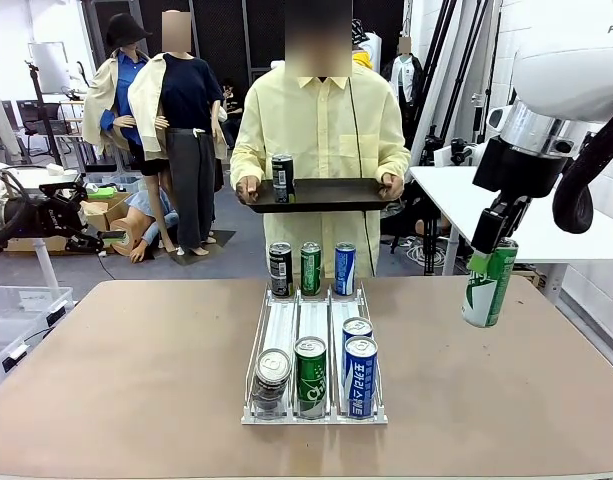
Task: Retrieve and hand over the desired beverage to the person.
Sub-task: Place the picked can on the Handle tray extended by the person.
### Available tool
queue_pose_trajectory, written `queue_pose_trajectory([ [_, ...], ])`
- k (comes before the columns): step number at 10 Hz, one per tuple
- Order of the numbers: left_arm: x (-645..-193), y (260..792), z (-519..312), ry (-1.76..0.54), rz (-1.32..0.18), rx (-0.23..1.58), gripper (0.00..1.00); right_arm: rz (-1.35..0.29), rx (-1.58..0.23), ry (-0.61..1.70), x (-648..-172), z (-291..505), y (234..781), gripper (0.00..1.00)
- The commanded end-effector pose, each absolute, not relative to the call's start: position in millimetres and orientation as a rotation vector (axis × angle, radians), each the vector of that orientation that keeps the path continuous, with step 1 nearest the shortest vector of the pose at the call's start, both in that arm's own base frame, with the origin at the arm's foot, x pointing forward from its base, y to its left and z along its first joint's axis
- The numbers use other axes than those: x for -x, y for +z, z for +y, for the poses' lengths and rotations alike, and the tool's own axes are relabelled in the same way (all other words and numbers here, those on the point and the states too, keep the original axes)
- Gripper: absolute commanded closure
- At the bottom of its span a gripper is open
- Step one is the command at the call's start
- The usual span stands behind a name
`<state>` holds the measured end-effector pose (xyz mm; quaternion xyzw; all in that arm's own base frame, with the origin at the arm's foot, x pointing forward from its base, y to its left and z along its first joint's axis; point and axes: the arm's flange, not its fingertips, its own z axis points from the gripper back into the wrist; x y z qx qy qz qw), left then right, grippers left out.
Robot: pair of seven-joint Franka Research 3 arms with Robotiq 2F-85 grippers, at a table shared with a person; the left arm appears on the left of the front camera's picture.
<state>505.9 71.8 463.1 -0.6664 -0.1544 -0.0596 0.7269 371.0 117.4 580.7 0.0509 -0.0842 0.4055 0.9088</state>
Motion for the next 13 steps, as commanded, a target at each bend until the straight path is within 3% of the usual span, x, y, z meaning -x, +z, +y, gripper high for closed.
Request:
queue_pose_trajectory([
  [1,-504.2,464.5,71.7,-0.129,-0.347,1.460,0.00,-0.172,-0.100,0.831,-371.4,117.2,584.2,1.00],
  [13,-504.2,464.5,71.7,-0.129,-0.347,1.460,0.00,-0.172,-0.100,0.831,-371.4,117.2,584.2,1.00],
])
